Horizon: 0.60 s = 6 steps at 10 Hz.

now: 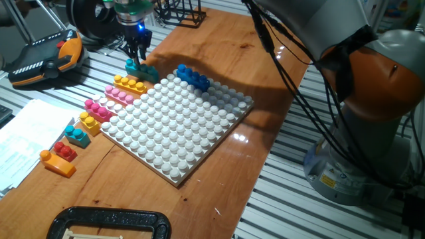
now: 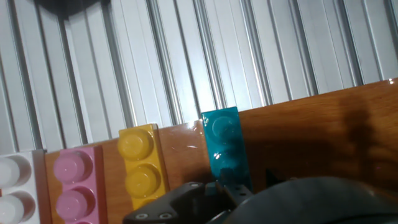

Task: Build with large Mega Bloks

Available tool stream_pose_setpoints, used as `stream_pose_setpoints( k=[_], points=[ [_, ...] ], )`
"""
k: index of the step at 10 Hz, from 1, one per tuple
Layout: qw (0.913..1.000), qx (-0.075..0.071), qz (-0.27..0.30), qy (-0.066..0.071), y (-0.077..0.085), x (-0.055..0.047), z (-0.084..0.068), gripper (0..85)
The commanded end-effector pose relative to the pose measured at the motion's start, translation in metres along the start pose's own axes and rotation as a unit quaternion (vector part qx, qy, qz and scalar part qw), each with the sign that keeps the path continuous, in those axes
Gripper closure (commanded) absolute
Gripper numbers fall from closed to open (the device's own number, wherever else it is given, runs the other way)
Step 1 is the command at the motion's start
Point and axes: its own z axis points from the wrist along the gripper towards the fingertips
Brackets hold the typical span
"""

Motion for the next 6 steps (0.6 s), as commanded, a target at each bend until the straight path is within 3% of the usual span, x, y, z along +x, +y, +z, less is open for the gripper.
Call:
stream_pose_setpoints(
  k=[1,3,4,6],
  points=[
    [1.0,0.0,-0.001,-0.002,-0.0003,-0.0009,-0.0007,51.0],
    [0.9999,0.01,-0.005,0.004,-0.0006,-0.0012,-0.0008,51.0],
    [0.9999,0.006,-0.01,0.012,-0.0006,-0.0012,-0.0008,51.0],
    [0.9988,0.021,-0.042,0.011,-0.0006,-0.0012,-0.0008,51.0]
  ],
)
